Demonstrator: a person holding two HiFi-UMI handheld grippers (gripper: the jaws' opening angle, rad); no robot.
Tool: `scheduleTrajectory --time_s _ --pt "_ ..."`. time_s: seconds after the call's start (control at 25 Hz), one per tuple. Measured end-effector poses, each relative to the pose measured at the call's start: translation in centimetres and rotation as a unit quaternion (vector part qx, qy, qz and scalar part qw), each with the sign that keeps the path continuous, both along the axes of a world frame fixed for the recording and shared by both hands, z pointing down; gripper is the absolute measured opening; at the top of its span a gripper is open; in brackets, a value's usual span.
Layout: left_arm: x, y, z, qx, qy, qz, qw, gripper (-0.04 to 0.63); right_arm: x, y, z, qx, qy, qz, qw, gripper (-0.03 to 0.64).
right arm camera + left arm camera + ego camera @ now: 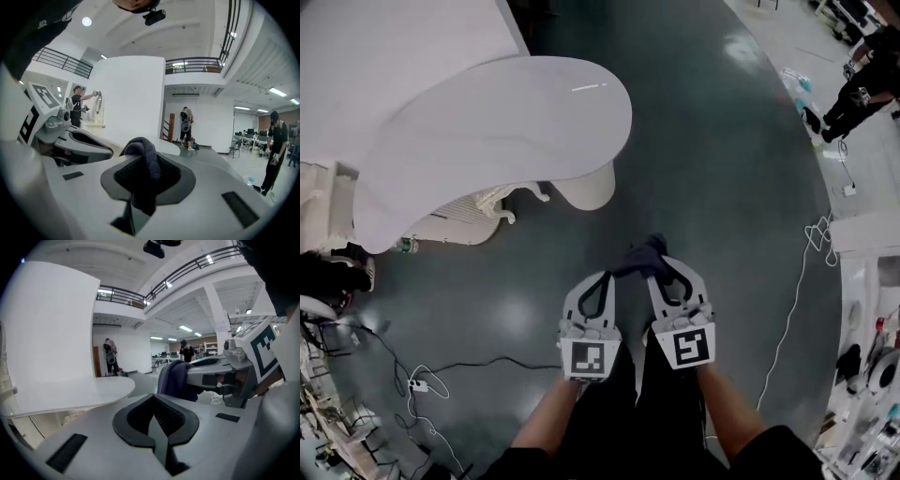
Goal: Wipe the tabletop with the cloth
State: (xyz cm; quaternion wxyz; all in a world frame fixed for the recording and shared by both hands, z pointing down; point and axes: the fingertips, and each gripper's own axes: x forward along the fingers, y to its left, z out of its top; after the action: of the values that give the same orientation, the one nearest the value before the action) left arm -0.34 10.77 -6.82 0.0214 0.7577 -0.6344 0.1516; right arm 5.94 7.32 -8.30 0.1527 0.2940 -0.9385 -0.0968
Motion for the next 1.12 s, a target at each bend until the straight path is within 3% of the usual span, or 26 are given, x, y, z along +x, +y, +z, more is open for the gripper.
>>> scheduleTrajectory --time_s 0.08,0.16,0.24,0.4,0.52,0.72,0.92,1.12 --pt "-0.6 2.2 -3.7 0.020 0.007 0.002 0.9998 0.003 -0.1 2.5 -3.8 0.014 0.000 0.012 1.000 0.061" --pt "-0.6 4.3 -6.6 0.020 0.009 0.006 0.9997 0.003 0.5 4.5 -8.2 0.023 -0.054 0.039 0.998 0.061" --pt "-0.1 5.6 -9.9 0.049 0.008 0.010 0.9987 0.003 1.6 6.2 -11.7 0.025 -0.088 0.060 0.994 0.061" --pt "1.4 8.1 -14.7 0.094 0.001 0.017 0.9954 0.003 3.6 9.5 -15.4 0.036 -0.101 0.067 0.992 0.061" --pt "3.0 9.5 -16.8 0.112 -0.008 0.013 0.9936 0.003 4.8 11.6 -16.5 0.011 -0.112 0.053 0.992 0.061" --pt "5.3 11.1 -19.1 0.149 0.047 -0.029 0.9873 0.003 6.3 13.5 -19.2 0.034 -0.115 0.018 0.993 0.061" --pt "8.2 12.9 -18.7 0.119 0.004 -0.043 0.9919 0.003 9.7 14.8 -20.1 0.045 -0.135 0.020 0.990 0.061" --pt "9.7 15.1 -19.3 0.119 0.009 -0.061 0.9910 0.003 11.5 16.5 -20.8 0.051 -0.137 0.011 0.989 0.061"
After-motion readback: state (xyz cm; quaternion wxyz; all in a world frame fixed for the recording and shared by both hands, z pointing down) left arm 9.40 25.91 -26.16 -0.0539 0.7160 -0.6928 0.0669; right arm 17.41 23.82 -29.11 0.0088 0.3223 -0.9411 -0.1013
